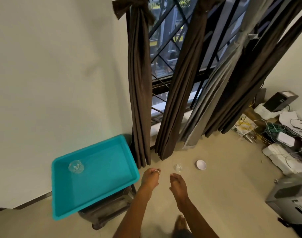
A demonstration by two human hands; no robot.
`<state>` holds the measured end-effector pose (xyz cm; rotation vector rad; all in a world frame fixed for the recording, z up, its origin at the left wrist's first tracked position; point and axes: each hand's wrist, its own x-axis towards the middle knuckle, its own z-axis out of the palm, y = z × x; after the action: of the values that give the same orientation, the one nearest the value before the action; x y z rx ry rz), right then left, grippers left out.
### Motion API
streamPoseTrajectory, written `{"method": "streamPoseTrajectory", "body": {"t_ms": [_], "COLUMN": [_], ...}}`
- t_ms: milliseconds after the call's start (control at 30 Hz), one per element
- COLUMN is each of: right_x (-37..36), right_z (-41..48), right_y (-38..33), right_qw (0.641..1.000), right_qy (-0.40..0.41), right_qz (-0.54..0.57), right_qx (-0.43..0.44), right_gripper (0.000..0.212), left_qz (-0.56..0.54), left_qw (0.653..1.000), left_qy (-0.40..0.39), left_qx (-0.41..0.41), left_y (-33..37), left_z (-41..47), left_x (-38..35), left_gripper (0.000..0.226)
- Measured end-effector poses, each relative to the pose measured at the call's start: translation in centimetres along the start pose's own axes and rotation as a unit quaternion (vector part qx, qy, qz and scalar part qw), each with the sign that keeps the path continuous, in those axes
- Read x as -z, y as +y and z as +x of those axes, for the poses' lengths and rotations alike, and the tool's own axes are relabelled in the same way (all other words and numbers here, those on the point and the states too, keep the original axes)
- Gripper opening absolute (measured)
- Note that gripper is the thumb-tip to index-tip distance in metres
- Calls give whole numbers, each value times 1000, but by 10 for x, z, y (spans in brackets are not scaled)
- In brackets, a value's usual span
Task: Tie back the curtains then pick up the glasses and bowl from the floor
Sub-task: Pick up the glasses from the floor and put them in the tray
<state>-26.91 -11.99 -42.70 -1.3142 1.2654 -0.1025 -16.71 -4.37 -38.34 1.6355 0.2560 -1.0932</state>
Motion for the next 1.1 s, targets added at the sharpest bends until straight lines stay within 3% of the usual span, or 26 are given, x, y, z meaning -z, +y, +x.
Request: {"method": "streamPoseTrajectory", "body": {"t_ms": [133,267,400,500,867,1100], "right_x": [27,78,143,176,205,221], "right_z": [14,45,73,85,118,170], "right_y": [-11,-25,-39,-41,-35,-70], "right_qw": [1000,999,999,998,998,998], "right_qy": [-13,-33,-28,-23,-58,-46], "right_qz": [-3,-29,29,60,15,-42], "right_qx": [13,17,16,-9,-17,-20], "right_gripper": [27,34,15,14,15,18], "left_qz": [-35,-10,-7,32,65,-14], "left_qw": [998,999,999,999,995,997], "left_qy": [31,38,39,36,60,43], "left_qx": [43,15,13,12,34,61], "left_y": [16,26,17,3,8,47], "left_z": [-3,-1,4,10,41,94], "left_x": [-42,-101,-170,-206,-241,-266], "left_gripper": [34,29,22,23,31,20]}}
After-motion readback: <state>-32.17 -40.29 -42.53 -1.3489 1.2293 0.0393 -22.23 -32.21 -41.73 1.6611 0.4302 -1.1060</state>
